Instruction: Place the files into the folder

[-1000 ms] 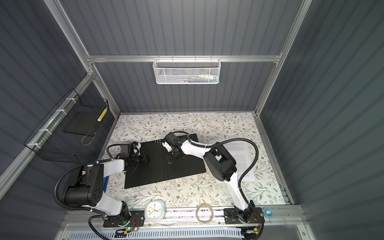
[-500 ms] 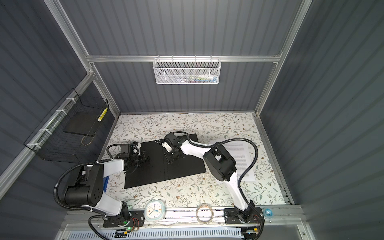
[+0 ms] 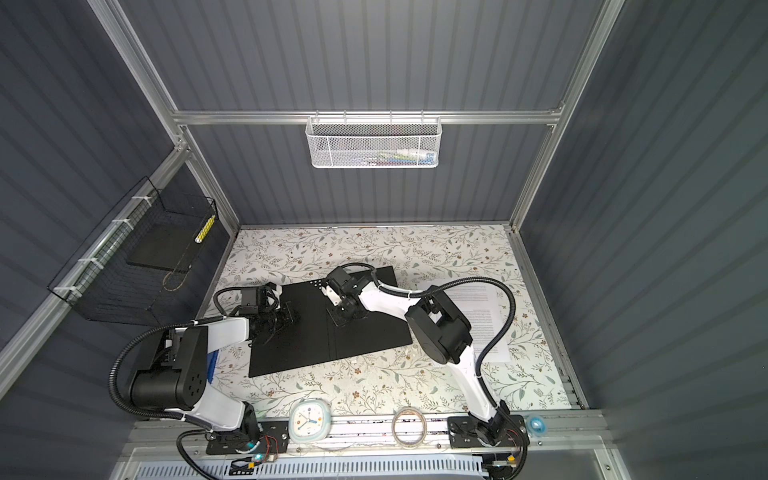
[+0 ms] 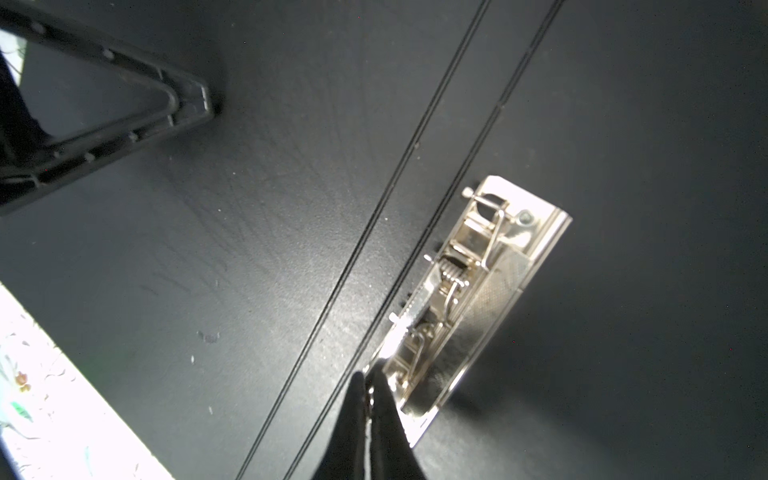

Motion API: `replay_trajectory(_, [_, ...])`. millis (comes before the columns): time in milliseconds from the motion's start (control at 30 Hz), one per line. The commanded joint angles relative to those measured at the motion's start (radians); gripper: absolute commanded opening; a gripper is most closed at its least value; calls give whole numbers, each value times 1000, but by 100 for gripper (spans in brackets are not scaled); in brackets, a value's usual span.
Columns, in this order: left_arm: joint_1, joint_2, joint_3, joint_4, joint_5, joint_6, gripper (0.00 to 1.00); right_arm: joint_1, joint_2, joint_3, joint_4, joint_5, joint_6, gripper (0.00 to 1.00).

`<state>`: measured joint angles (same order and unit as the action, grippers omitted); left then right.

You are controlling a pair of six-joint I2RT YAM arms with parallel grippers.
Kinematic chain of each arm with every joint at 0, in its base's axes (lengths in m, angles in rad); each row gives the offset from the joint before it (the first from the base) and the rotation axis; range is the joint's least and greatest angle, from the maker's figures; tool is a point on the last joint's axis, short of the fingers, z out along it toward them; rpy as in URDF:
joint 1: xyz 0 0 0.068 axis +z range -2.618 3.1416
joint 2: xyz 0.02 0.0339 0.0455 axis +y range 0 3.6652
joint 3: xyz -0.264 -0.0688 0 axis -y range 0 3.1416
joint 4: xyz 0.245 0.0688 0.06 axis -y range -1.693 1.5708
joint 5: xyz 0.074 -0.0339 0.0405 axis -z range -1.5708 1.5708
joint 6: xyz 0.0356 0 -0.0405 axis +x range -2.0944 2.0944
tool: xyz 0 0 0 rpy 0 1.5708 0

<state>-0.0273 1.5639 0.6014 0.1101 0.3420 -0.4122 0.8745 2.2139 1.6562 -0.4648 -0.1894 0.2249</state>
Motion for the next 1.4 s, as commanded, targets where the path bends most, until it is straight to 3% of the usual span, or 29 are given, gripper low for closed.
replay_trajectory(0, [-3,44,-17,-112,-40,7,0,7,44,-26,-127,98,-34,6])
replay_trajectory(633, [-3,44,-17,-116,-51,6,0,38,111,1,-281,280,-119,1])
replay_trajectory(1367, [-3,45,-17,-115,-46,7,0,70,408,346,-675,415,-199,0])
